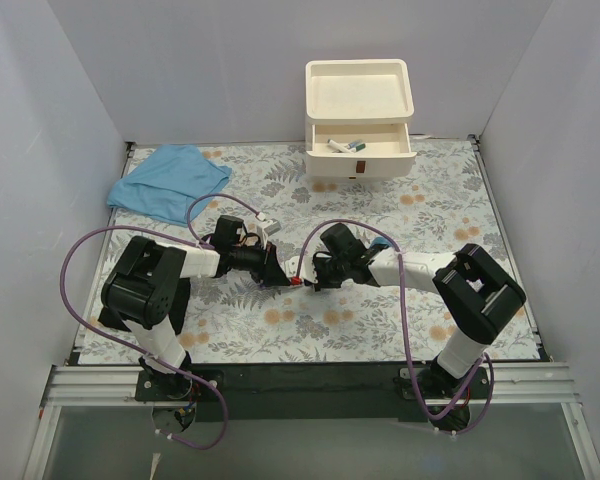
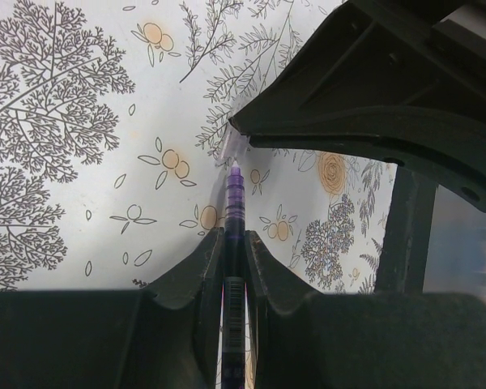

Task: Sort the stationery into containers
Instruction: Close the pen cap on the pen.

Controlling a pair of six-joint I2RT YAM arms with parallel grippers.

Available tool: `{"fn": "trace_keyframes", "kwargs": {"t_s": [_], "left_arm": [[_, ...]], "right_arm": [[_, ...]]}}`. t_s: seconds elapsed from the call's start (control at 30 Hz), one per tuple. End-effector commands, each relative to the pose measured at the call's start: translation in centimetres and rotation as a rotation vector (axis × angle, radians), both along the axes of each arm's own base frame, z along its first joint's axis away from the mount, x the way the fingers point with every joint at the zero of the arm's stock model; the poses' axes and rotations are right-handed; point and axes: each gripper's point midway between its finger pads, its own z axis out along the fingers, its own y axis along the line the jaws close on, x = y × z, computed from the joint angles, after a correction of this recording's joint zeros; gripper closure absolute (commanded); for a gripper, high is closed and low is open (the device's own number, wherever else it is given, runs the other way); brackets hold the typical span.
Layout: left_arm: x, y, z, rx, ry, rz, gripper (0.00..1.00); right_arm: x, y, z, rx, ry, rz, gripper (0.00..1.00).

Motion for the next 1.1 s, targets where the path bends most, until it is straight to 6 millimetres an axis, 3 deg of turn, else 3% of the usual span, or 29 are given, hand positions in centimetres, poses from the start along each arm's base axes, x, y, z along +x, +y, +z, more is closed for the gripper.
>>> {"fn": "trace_keyframes", "kwargs": {"t_s": [0.0, 0.7, 0.87, 1.07], "left_arm": [[0.7, -0.9, 2.3, -0.05, -0.08, -0.025, 1.0], [0.2, -2.5, 1.2, -0.059, -0.067, -0.062, 1.0], [0.0, -2.7, 1.3, -0.082, -0.072, -0.073, 1.0], [-1.0, -2.8, 1.2, -0.128, -0.088, -0.113, 1.0]], "right_arm": [[-1.0, -1.1, -1.8, -0.065, 0.062, -0.018, 0.99], [-1.1, -1.2, -1.2, -0.038, 0.075, -0.013, 0.99], [-1.4, -1.4, 0.1, 0.017, 0.119, 0.028, 0.99], [-2.6, 0.0, 1.9, 0.105, 0.241, 0.065, 0.99]]}}
